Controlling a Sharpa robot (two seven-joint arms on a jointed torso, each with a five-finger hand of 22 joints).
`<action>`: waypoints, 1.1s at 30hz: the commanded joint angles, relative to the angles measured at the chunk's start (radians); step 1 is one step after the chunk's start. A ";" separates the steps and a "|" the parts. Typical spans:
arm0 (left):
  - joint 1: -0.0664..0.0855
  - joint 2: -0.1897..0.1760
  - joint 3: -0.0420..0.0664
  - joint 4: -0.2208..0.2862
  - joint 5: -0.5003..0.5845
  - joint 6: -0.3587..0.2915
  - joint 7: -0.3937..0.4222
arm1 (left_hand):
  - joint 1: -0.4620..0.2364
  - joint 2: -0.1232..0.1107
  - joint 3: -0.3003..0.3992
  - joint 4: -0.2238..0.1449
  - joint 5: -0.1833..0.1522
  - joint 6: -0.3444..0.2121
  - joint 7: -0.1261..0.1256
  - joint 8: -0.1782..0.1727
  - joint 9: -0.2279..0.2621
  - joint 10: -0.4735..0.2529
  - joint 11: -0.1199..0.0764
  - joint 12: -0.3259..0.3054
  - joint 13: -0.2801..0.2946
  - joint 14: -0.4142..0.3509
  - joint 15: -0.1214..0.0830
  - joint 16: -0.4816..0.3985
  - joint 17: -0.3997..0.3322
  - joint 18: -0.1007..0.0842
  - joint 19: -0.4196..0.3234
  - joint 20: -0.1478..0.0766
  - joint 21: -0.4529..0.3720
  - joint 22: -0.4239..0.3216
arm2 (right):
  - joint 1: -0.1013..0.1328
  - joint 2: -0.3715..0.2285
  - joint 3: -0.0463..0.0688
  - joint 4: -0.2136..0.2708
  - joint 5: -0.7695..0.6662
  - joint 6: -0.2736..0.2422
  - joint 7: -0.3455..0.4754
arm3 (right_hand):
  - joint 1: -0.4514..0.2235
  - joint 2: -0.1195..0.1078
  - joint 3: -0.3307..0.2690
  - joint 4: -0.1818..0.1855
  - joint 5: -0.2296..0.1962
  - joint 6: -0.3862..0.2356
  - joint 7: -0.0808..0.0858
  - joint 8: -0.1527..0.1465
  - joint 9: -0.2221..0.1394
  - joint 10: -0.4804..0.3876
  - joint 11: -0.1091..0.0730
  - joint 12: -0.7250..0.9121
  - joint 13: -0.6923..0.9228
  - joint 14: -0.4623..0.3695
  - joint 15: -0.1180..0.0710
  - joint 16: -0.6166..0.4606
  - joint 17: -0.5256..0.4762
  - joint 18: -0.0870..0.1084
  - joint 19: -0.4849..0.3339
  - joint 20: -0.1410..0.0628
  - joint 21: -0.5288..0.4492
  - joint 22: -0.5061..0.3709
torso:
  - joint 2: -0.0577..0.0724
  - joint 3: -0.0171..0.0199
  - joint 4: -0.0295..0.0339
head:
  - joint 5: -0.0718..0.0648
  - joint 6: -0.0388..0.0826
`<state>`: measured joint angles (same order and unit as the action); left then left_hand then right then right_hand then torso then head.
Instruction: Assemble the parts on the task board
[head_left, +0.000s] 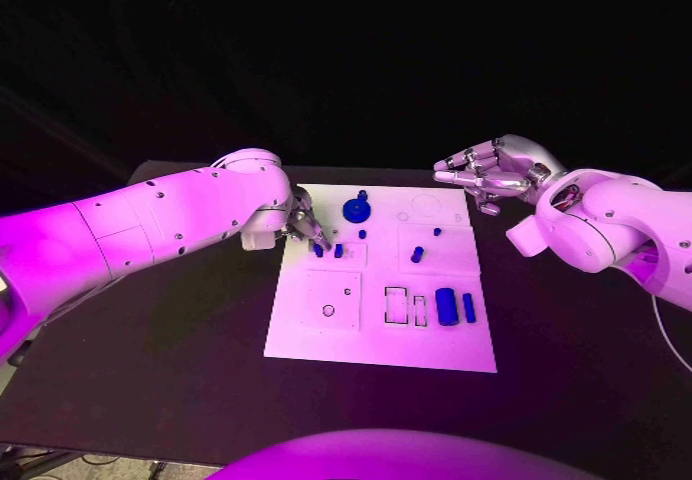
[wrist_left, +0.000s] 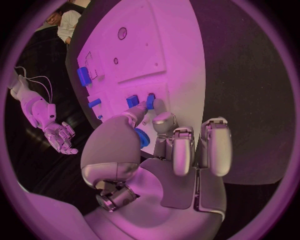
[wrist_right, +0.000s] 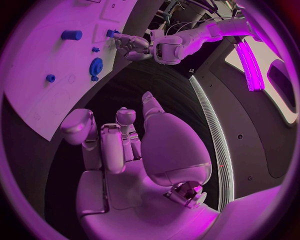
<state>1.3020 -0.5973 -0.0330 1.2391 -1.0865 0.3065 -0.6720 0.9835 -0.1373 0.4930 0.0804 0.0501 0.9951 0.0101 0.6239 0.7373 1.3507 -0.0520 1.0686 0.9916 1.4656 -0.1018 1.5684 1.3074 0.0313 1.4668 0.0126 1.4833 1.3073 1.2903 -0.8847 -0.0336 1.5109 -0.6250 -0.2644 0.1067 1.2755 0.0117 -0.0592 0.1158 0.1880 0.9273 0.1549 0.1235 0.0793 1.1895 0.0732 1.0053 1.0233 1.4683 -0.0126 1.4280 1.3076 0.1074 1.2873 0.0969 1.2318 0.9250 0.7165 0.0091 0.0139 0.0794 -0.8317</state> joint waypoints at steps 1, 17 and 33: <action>-0.013 0.001 -0.009 -0.001 0.002 0.040 -0.023 | -0.012 0.001 -0.015 0.002 -0.001 0.009 -0.002 -0.002 0.002 0.002 -0.004 0.006 0.000 0.105 -0.006 0.002 0.263 -0.008 0.065 -0.009 0.007 0.192 | -0.001 0.000 0.000 0.002 -0.003 0.015 0.009 | 0.001 0.006 -0.009 0.000 0.004 -0.006 0.002 0.004 -0.002 -0.007 -0.003 -0.003 -0.001 0.048 0.005 -0.006 0.055 0.014 -0.010 -0.001 -0.006 -0.001 | 0.000 -0.0003 -0.0002 | 0.000 0.000; -0.013 -0.002 -0.008 0.003 -0.003 0.009 -0.022 | -0.044 0.000 -0.102 0.046 0.000 0.015 -0.002 0.001 0.005 0.007 -0.005 0.013 0.000 0.105 -0.006 0.002 0.263 -0.009 0.067 -0.009 0.011 0.197 | -0.001 0.000 0.000 0.002 -0.003 0.018 0.008 | 0.000 0.007 -0.010 0.001 0.004 -0.006 0.002 0.004 -0.002 -0.007 -0.003 -0.002 -0.001 0.048 0.005 -0.006 0.055 0.014 -0.010 0.000 -0.007 -0.002 | 0.001 -0.0002 -0.0005 | -0.001 -0.001; -0.011 -0.035 0.005 0.027 0.035 -0.134 0.019 | -0.041 0.009 -0.144 0.071 0.000 -0.007 0.005 -0.013 0.000 -0.023 0.001 -0.025 -0.044 0.105 -0.004 0.002 0.263 0.003 0.046 -0.009 -0.036 0.158 | -0.001 0.000 0.000 -0.001 -0.003 0.020 0.007 | 0.000 0.007 -0.011 0.001 0.004 -0.006 0.002 0.004 -0.002 -0.007 -0.003 -0.002 0.000 0.048 0.005 -0.006 0.055 0.014 -0.010 0.000 -0.007 -0.002 | -0.001 -0.0002 0.0002 | -0.002 0.001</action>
<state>1.2935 -0.6285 -0.0285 1.2672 -1.0816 0.2526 -0.6687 0.9451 -0.1350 0.3526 0.1516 0.0499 0.9927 0.0178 0.6125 0.7394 1.3323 -0.0516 1.0473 0.9514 1.4656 -0.1017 1.5684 1.3073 0.0314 1.4632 0.0091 1.4516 1.3079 1.2903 -0.8851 -0.0336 1.5098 -0.6250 -0.2606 0.1066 1.2755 0.0117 -0.0648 0.1158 0.1880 0.9273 0.1549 0.1234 0.0785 1.1896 0.0732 1.0053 1.0235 1.4683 -0.0126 1.4280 1.3073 0.1073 1.2837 0.0932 1.2319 0.9239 0.7165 0.0084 0.0138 0.0776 -0.8317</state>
